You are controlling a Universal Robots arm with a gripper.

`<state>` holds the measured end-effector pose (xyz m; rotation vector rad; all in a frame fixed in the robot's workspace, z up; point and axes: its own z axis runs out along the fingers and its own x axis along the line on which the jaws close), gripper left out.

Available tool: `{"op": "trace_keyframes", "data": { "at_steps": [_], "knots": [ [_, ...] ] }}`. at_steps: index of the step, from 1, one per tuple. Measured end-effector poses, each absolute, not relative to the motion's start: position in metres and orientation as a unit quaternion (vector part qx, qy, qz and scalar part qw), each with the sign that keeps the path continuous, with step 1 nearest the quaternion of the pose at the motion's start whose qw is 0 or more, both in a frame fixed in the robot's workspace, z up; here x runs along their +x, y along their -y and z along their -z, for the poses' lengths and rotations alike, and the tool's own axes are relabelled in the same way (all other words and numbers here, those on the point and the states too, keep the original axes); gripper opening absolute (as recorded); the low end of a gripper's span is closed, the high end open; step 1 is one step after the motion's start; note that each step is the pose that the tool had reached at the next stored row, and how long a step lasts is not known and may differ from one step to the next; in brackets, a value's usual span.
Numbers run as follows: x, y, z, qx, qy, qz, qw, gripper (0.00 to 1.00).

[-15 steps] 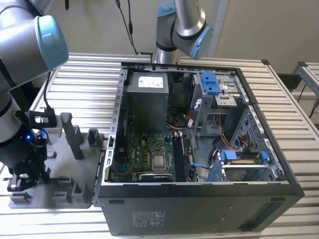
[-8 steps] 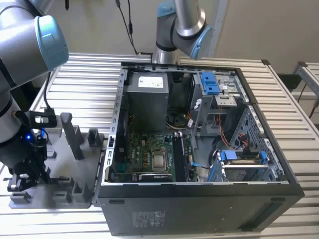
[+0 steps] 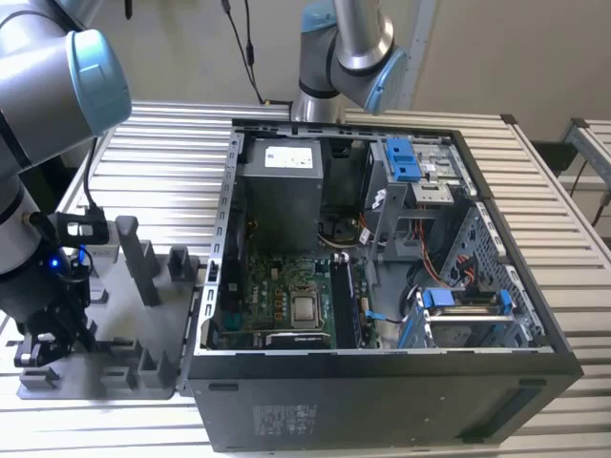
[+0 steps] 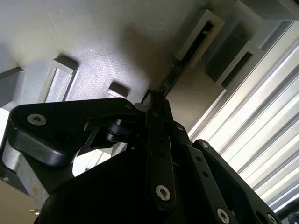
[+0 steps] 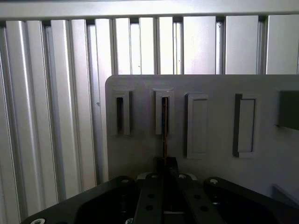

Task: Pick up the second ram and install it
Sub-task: 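Pick up the second ram and move it above second insertion slot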

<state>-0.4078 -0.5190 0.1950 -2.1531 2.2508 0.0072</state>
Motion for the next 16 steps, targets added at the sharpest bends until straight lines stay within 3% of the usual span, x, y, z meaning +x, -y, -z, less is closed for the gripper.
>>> {"op": "trace_keyframes", "data": {
  "at_steps": [16],
  "knots": [
    [-0.408,0.519,-0.213,-0.691,-0.723,-0.002,0.013,0.14]
  ]
}}
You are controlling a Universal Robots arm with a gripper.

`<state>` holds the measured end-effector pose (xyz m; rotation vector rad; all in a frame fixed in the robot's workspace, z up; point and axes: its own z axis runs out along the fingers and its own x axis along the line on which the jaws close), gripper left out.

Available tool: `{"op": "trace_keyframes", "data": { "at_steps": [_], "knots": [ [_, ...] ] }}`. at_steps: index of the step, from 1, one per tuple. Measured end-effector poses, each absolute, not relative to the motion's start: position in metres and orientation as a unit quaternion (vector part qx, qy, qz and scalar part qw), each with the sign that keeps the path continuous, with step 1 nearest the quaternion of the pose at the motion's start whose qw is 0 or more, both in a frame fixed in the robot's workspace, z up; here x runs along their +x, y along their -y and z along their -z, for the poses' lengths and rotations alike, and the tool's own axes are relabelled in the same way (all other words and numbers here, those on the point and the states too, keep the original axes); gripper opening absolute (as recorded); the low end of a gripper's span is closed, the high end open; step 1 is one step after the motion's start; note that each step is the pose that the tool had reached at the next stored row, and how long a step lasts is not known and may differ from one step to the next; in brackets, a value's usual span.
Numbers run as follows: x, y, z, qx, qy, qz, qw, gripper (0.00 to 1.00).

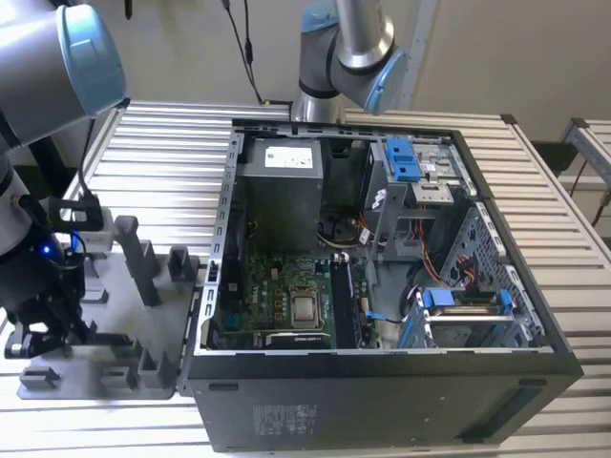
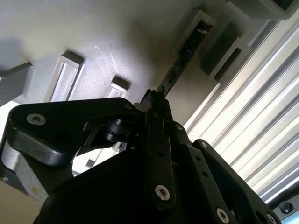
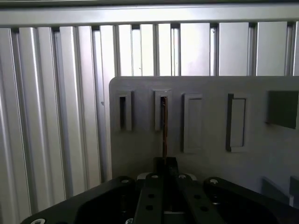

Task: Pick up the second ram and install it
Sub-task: 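Pick up the second ram and move it above second insertion slot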

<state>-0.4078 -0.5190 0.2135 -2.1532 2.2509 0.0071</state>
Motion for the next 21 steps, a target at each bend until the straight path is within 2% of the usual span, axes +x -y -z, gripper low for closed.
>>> {"op": "trace_keyframes", "data": {
  "at_steps": [21],
  "knots": [
    [-0.408,0.519,-0.230,-0.691,-0.723,-0.002,0.013,0.14]
  ]
}}
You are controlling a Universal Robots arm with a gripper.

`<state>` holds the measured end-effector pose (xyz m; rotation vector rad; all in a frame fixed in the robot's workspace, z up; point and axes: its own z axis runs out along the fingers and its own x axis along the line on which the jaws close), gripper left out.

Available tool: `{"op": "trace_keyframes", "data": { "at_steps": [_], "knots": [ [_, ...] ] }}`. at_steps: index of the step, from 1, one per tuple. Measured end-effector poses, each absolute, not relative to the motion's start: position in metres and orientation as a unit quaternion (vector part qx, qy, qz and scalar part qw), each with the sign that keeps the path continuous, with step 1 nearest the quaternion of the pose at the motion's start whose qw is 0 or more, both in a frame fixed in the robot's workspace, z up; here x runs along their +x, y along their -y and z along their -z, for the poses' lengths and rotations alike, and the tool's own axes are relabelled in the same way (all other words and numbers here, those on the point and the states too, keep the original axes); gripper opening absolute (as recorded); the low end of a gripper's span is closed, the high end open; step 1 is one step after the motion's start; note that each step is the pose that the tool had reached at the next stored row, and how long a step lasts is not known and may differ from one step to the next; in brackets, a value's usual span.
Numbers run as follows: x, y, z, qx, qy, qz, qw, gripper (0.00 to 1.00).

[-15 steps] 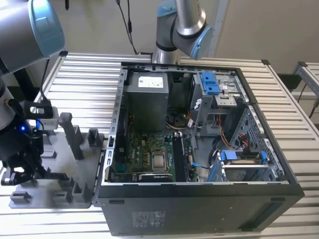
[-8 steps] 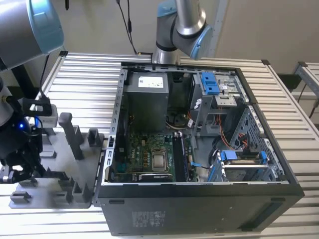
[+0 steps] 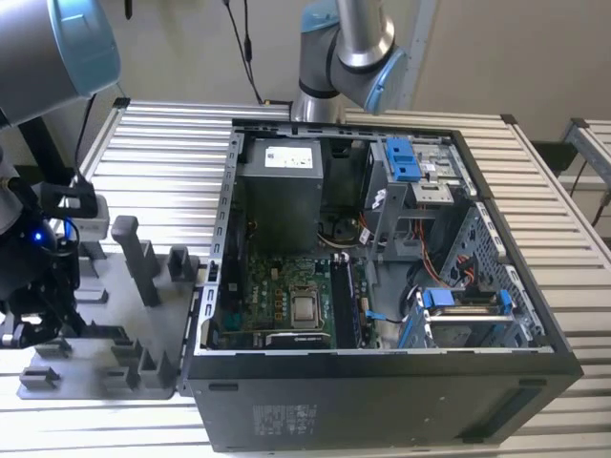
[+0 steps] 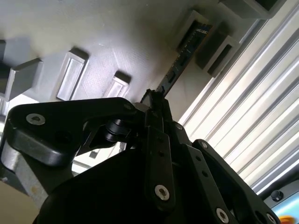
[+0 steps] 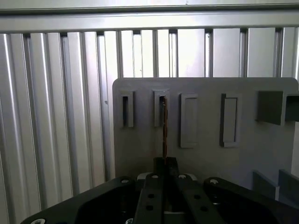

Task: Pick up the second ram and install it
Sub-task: 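Pick up the second ram and move it above second insertion slot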

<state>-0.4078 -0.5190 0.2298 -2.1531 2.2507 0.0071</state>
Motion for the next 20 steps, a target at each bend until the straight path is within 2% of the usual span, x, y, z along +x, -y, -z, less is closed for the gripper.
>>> {"op": "trace_keyframes", "data": {
  "at_steps": [20],
  "knots": [
    [-0.408,0.519,-0.247,-0.691,-0.723,-0.002,0.013,0.14]
  ]
}}
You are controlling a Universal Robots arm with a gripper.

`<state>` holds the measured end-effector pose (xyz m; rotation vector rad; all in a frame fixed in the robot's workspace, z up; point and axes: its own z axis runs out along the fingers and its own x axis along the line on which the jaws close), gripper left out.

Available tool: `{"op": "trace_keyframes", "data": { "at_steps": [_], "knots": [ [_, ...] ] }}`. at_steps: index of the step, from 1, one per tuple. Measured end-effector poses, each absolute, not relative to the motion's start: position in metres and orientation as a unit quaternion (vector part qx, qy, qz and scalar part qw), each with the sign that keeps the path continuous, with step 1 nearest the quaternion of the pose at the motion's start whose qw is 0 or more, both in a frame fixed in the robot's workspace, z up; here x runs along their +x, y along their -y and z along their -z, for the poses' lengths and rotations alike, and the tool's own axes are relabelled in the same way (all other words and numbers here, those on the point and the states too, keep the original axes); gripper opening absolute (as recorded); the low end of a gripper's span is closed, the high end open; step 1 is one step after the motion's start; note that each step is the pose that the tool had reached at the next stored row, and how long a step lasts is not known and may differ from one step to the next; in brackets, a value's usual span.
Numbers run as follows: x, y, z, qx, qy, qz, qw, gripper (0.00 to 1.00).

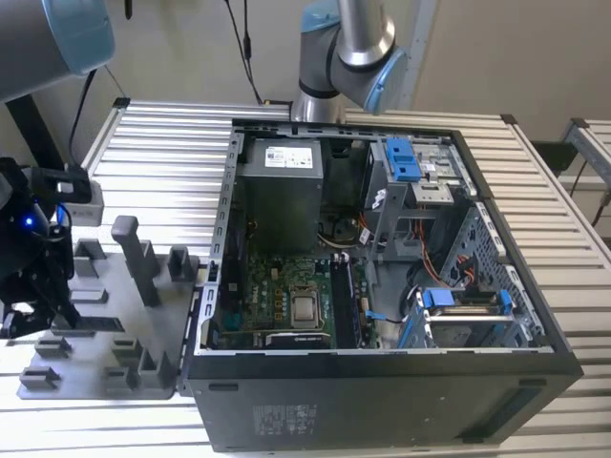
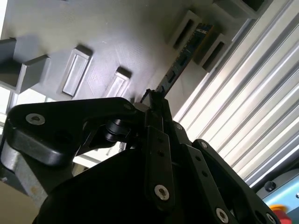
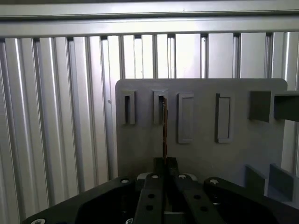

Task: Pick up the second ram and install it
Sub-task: 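Pick up the second ram and move it above second insertion slot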

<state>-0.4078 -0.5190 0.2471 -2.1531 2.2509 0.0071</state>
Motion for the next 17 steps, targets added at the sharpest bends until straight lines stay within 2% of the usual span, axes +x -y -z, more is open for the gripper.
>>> {"op": "trace_keyframes", "data": {
  "at_steps": [17],
  "knots": [
    [-0.408,0.519,-0.266,-0.691,-0.723,-0.002,0.013,0.14]
  ]
}}
